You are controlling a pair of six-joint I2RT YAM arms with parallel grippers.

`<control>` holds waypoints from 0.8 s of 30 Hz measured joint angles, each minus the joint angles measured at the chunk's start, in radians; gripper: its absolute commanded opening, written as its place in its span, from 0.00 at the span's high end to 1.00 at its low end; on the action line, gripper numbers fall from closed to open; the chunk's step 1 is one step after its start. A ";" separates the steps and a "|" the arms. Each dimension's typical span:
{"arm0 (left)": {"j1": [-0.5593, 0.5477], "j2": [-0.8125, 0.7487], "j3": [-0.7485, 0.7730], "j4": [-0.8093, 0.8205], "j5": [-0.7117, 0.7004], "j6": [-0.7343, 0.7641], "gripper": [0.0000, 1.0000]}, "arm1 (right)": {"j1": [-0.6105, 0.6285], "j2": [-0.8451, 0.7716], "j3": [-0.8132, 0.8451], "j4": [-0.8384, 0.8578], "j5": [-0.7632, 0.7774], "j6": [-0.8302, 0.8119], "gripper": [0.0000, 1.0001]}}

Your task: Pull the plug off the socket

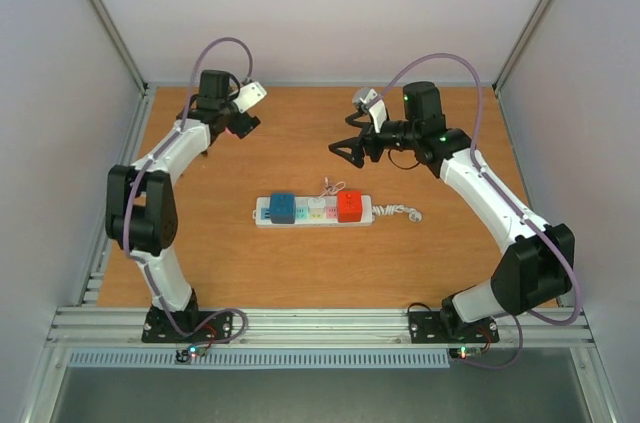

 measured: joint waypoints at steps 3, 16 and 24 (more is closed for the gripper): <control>0.003 -0.075 -0.008 -0.015 0.069 -0.051 0.00 | -0.001 -0.010 0.000 0.023 0.037 0.014 0.01; 0.011 -0.433 -0.198 0.016 0.316 -0.336 0.00 | -0.014 -0.150 -0.084 0.129 0.125 0.026 0.01; 0.011 -0.527 -0.268 -0.065 0.482 -0.322 0.00 | -0.014 0.018 -0.018 -0.055 -0.029 -0.152 0.01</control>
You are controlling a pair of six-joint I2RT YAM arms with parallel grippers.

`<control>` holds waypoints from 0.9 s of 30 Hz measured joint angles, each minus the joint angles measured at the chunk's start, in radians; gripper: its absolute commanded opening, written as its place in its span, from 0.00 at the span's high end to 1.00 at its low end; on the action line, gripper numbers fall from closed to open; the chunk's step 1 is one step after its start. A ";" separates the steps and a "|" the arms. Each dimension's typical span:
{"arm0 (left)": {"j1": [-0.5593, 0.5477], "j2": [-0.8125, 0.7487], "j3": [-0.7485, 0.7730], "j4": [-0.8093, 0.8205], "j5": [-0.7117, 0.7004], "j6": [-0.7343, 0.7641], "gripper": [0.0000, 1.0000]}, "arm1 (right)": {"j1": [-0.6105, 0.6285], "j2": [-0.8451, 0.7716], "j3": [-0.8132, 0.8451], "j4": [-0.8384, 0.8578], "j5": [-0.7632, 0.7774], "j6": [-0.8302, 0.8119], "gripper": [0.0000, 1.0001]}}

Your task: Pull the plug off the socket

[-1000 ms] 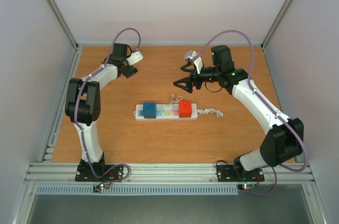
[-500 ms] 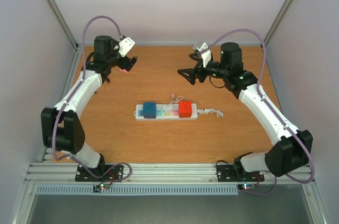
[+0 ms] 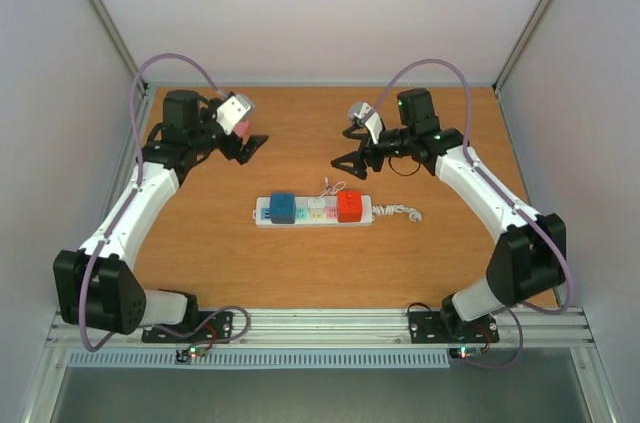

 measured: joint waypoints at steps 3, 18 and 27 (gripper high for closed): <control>0.000 -0.013 -0.050 -0.067 0.075 0.043 0.00 | 0.005 0.055 0.005 -0.081 -0.032 -0.082 0.01; -0.010 -0.025 -0.282 -0.240 0.351 0.406 0.00 | 0.140 0.177 -0.023 -0.169 0.044 -0.404 0.21; -0.042 -0.039 -0.358 -0.237 0.332 0.512 0.00 | 0.198 0.195 -0.061 -0.153 0.071 -0.467 0.22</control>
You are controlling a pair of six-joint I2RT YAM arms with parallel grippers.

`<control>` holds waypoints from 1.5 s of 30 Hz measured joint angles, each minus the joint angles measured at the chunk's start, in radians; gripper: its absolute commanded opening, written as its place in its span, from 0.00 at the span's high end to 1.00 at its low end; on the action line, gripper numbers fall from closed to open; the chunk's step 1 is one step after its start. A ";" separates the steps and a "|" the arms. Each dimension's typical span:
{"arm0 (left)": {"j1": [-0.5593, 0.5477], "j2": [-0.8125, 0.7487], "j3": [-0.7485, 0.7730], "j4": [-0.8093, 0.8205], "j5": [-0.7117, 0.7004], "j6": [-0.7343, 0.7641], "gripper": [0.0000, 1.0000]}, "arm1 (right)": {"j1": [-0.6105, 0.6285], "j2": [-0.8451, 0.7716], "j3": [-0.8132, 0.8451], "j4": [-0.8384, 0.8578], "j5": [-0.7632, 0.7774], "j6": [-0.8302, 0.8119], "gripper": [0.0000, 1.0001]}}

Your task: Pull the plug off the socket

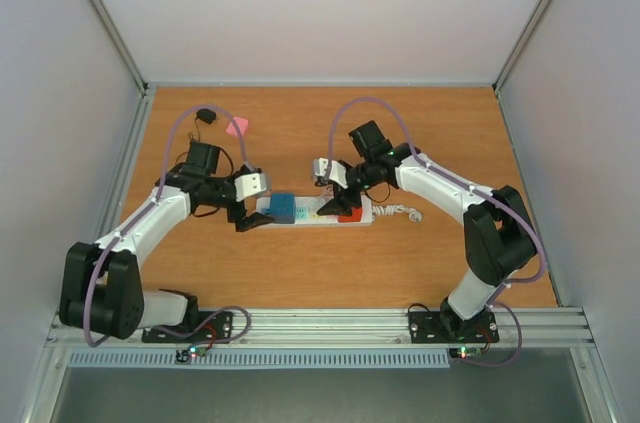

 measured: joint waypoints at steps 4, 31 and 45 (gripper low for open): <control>-0.013 0.061 0.016 0.001 -0.011 0.045 0.01 | 0.027 0.011 -0.004 0.013 0.026 -0.009 0.29; -0.040 0.245 0.112 -0.039 -0.014 0.228 0.11 | 0.099 0.197 0.118 -0.034 0.239 -0.051 0.55; -0.055 0.289 0.112 -0.029 -0.013 0.241 0.28 | 0.121 0.209 0.122 -0.036 0.295 -0.029 0.70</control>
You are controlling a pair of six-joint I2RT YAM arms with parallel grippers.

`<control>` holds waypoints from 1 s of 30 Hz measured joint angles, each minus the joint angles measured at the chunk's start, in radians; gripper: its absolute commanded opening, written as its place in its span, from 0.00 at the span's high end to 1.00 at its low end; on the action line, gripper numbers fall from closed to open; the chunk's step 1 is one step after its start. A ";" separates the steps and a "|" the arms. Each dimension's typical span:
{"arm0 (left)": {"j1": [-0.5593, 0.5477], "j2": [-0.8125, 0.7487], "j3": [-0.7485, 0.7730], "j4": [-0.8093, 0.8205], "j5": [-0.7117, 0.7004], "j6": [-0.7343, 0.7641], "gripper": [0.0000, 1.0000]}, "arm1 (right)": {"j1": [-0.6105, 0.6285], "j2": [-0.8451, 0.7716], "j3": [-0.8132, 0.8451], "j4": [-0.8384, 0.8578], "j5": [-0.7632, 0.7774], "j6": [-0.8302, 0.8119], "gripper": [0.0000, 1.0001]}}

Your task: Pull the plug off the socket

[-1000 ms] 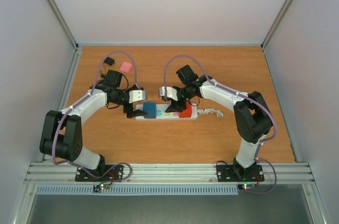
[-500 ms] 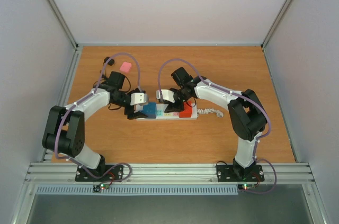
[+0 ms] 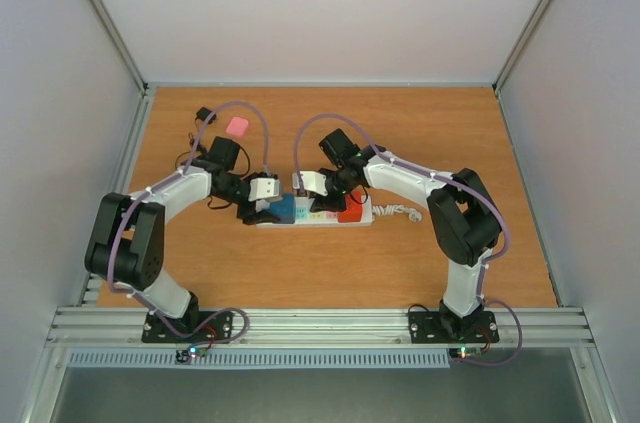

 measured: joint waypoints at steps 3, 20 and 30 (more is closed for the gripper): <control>0.000 0.003 0.000 0.006 0.000 0.007 0.35 | 0.001 0.000 0.000 -0.002 0.001 0.007 0.74; -0.001 0.005 0.007 0.005 0.006 0.003 0.64 | 0.001 0.006 0.010 -0.011 0.012 0.008 0.90; -0.008 -0.076 -0.092 0.124 -0.011 -0.054 0.68 | 0.001 0.021 0.034 -0.035 0.012 0.009 0.93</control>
